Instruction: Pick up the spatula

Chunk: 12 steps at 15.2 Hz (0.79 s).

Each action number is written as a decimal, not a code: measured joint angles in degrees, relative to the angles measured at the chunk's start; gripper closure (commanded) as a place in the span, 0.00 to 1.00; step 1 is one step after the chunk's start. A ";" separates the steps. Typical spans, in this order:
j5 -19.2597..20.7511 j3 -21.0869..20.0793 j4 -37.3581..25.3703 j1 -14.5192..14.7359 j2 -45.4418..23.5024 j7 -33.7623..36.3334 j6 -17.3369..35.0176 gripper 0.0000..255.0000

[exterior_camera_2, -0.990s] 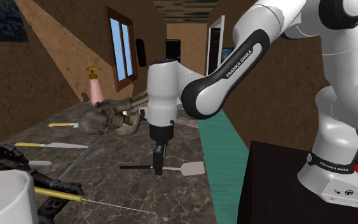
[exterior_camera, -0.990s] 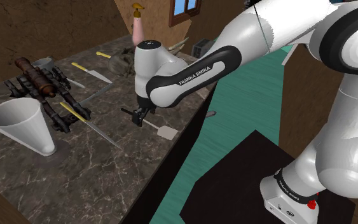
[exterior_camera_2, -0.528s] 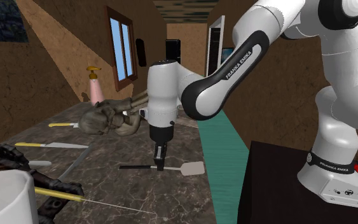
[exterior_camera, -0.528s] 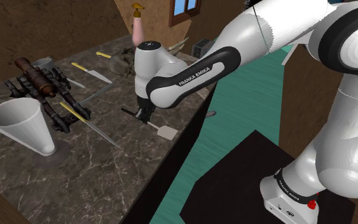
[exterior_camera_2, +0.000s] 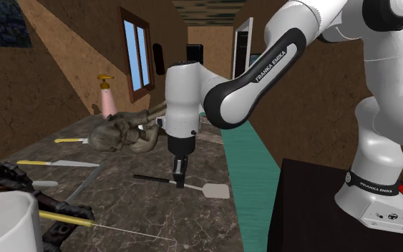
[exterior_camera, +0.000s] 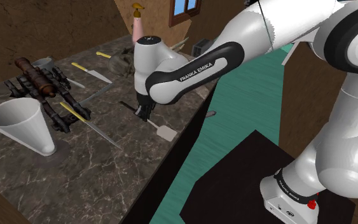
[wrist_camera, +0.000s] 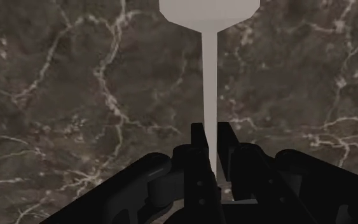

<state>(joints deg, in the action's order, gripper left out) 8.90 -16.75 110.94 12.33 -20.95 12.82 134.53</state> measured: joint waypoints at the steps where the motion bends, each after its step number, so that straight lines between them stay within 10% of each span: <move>1: -0.21 -0.08 -0.20 -0.11 0.42 -0.21 -0.59 1.00; 12: -2.22 -0.93 -2.86 -0.69 4.77 -1.52 -7.37 1.00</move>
